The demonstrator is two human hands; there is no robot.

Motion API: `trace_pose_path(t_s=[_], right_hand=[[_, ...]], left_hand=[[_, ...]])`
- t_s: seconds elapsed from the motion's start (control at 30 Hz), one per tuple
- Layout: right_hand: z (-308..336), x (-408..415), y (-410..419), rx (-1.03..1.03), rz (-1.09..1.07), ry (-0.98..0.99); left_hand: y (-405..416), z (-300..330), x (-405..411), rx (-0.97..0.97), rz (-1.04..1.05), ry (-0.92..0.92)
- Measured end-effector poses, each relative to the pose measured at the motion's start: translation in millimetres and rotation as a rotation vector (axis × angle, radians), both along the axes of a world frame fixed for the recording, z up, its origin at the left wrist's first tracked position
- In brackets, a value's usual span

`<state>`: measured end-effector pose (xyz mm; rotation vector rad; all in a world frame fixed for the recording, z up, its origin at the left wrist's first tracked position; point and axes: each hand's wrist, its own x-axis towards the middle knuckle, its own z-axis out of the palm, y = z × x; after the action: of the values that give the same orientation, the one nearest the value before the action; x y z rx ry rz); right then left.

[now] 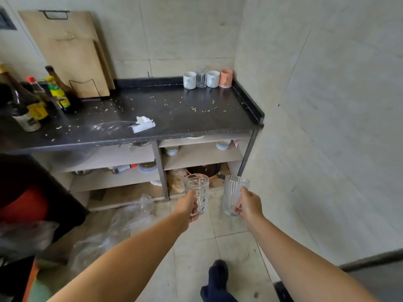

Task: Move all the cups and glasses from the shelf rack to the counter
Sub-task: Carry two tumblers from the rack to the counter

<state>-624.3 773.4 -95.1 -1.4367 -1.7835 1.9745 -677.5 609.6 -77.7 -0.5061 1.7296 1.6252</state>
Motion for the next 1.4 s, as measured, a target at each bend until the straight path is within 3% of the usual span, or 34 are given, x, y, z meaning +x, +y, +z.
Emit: trace_pose_path(t_s=[0.4, 1.0, 1.4], right_hand=[[22, -215, 143, 0.059, 0.033, 0.044], [15, -509, 262, 0.006, -0.097, 0.049], [-3, -667, 348, 0.125, -0.028, -0.007]], left_hand=[[145, 14, -208, 0.089, 0.042, 0.043], [278, 8, -519, 0.017, -0.088, 0.044], [381, -12, -654, 0.011, 0.01, -0.008]])
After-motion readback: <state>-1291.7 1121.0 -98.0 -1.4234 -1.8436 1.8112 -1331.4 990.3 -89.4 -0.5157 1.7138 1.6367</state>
